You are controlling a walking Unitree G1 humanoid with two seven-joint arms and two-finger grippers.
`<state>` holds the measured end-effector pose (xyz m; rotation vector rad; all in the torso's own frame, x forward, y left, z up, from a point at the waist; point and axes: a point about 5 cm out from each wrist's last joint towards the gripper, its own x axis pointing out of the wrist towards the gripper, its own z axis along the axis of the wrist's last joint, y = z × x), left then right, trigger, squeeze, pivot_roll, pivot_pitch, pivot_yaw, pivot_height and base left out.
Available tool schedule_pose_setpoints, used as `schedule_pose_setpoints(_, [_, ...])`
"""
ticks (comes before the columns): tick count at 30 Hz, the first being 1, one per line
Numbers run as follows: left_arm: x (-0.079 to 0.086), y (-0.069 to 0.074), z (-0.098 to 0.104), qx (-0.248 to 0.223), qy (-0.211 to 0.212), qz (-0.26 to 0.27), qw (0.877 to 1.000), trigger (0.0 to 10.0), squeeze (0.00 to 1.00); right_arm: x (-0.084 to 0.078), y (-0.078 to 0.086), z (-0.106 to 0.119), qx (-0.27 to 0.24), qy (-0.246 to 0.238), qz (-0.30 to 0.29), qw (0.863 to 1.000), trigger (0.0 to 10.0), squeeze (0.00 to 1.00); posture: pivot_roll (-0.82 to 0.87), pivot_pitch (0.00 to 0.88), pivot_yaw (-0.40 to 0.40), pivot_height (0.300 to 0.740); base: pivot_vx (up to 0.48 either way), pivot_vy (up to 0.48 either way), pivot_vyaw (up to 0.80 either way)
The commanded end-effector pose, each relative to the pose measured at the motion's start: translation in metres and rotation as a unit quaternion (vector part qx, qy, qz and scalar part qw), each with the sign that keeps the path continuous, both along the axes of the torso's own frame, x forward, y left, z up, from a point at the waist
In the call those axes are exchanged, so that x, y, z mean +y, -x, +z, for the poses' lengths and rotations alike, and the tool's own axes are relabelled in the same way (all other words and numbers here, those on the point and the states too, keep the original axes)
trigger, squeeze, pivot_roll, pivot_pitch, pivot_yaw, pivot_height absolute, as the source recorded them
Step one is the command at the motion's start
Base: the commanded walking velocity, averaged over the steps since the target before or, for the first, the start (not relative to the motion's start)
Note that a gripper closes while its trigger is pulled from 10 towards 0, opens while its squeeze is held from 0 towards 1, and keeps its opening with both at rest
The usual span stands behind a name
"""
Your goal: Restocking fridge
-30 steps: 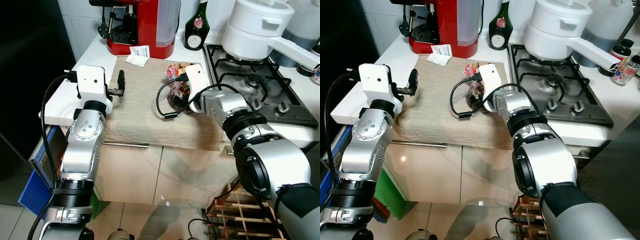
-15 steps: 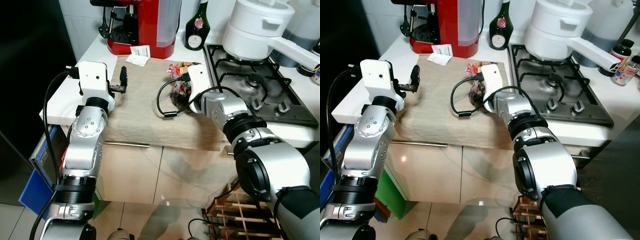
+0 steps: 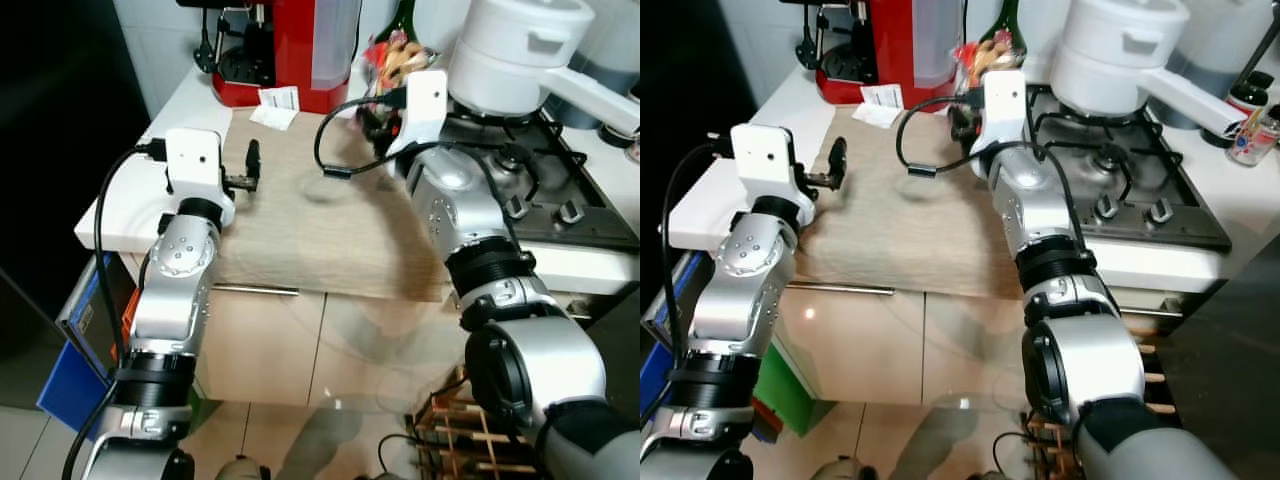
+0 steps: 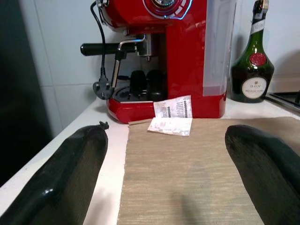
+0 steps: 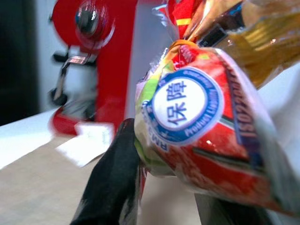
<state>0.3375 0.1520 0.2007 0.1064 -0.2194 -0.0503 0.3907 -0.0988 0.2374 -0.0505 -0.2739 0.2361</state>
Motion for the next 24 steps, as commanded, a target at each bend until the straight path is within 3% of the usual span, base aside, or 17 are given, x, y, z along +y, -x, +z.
schedule_pose_setpoints(1, [-0.001,0.002,0.000,-0.004,-0.003,-0.005,1.000,10.0,0.00,-0.006,0.007,0.007,-0.045,0.020,-0.033,0.998,0.0,0.00,0.06,0.000,-0.024,0.740,0.000,0.000,0.00])
schedule_pose_setpoints(10, [0.001,0.003,-0.003,-0.005,-0.008,-0.003,1.000,10.0,0.00,-0.021,0.035,-0.011,-0.117,0.071,-0.119,0.984,0.0,0.00,0.07,0.000,-0.022,0.740,0.000,0.000,0.00])
schedule_pose_setpoints(17, [0.004,0.006,-0.002,-0.016,0.008,-0.004,1.000,10.0,0.00,-0.029,0.048,-0.024,-0.119,0.077,-0.145,0.979,0.0,0.00,0.07,0.000,-0.023,0.740,0.000,0.000,0.00])
schedule_pose_setpoints(18, [0.004,0.009,0.002,-0.034,0.023,-0.010,0.999,10.0,0.00,-0.029,0.052,-0.027,-0.125,0.082,-0.153,0.977,0.0,0.00,0.07,0.000,-0.023,0.740,0.000,0.000,0.00])
schedule_pose_setpoints(19, [0.003,0.011,0.011,-0.058,0.031,-0.010,0.998,10.0,0.38,-0.032,0.056,-0.034,-0.121,0.080,-0.173,0.974,0.0,0.00,0.08,0.000,-0.029,0.740,0.000,0.000,0.00])
schedule_pose_setpoints(21, [0.002,0.011,0.014,-0.062,0.030,-0.007,0.998,10.0,0.35,-0.033,0.056,-0.037,-0.116,0.078,-0.181,0.973,0.0,0.00,0.09,0.000,-0.032,0.740,0.000,0.000,0.00])
schedule_pose_setpoints(22, [0.002,0.010,0.016,-0.064,0.026,-0.003,0.998,10.0,0.21,-0.035,0.055,-0.039,-0.112,0.080,-0.186,0.973,0.0,0.00,0.09,0.000,-0.034,0.740,0.000,0.000,0.00])
schedule_pose_setpoints(23, [0.002,0.010,0.016,-0.064,0.026,-0.003,0.998,10.0,0.21,-0.035,0.055,-0.039,-0.112,0.080,-0.186,0.973,0.0,0.00,0.09,0.000,-0.034,0.740,0.000,0.000,0.00])
schedule_pose_setpoints(24, [0.003,0.009,0.017,-0.065,0.026,-0.003,0.998,10.0,0.00,-0.035,0.055,-0.039,-0.114,0.082,-0.184,0.973,0.0,0.00,0.09,0.000,-0.035,0.740,0.000,0.000,0.00])
